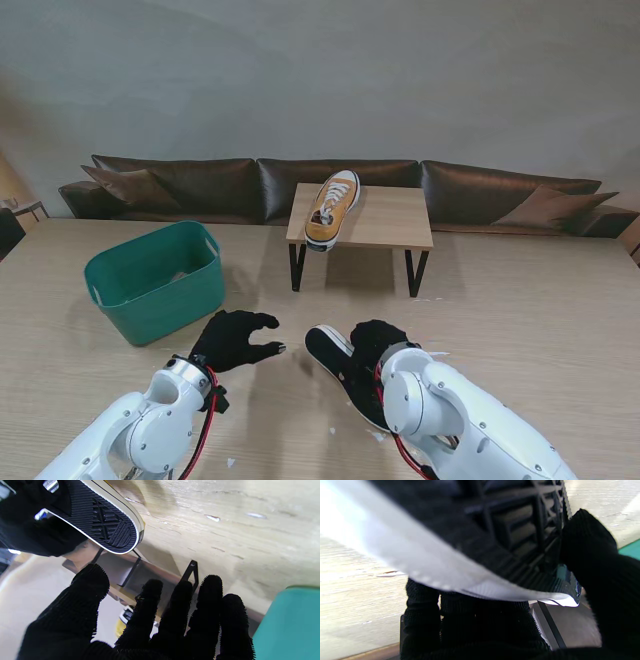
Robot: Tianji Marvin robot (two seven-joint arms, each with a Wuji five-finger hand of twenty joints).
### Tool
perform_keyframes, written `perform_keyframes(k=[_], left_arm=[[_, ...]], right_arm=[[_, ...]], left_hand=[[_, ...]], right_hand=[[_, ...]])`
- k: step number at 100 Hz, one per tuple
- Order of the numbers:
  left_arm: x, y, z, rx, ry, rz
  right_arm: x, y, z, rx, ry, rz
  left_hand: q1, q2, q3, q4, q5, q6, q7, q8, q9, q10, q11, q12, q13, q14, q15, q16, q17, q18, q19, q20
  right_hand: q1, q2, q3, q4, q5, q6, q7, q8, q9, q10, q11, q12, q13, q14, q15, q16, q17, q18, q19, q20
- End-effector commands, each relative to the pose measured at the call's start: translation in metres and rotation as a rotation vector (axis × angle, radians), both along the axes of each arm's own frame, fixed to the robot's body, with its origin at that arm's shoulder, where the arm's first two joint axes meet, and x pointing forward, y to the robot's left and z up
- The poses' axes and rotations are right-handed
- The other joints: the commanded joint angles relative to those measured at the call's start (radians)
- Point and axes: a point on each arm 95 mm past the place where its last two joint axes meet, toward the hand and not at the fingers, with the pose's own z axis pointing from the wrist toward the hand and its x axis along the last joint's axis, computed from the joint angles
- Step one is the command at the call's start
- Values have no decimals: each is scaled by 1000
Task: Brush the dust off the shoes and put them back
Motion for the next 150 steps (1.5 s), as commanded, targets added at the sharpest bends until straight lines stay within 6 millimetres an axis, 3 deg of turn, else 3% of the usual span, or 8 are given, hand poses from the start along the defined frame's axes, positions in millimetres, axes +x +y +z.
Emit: perform_keyframes(k=[1,25,67,121,150], left_arm=[[1,-2,-7,-19,46,7],[7,-8,-11,-118,107,31],[15,-17,-8,-117,129,-38],[10,-5,-4,-124,137,-29],[16,-11,3,-243,165,-66]], right_arm=[[-2,4,5,26,-13,12],[1,-3,0,128,-90,22],[8,-9,-7,243,-239,66],[13,-15,1,353,-363,102],[8,-18,0,503,-400,109]], left_hand=[[25,36,-14,37,-50,19,-31,-17,-45,15,-22,-16,-69,37,-35,-21,-49,9,-56,-14],[26,17,-6,35,-151,10,-79,-54,-132,18,-55,-48,-152,36,-128,-62,-101,-5,-151,-17],[0,-24,4,29,-299,-47,-145,-125,-219,-2,-73,-80,-206,12,-190,-86,-127,-35,-218,3],[-24,-33,14,19,-332,-43,-148,-161,-243,-5,-75,-99,-230,5,-245,-118,-141,-41,-298,7],[-84,-58,-17,3,-371,-126,-173,-187,-289,-18,-87,-106,-265,-4,-274,-132,-156,-54,-348,2]], right_hand=[[138,83,264,70,12,-171,180,10,20,-48,22,19,77,-47,13,15,53,2,42,11],[137,90,279,52,-5,-150,205,4,14,-39,30,26,118,-63,7,22,113,6,30,5],[132,81,298,46,-17,-157,229,-5,5,-44,44,29,143,-89,12,34,140,-7,25,5],[131,76,308,42,-37,-163,247,-8,-16,-52,59,28,136,-98,1,38,133,-25,-1,2],[134,74,310,41,-40,-170,254,-14,-22,-54,67,25,124,-99,2,40,122,-34,-6,5]])
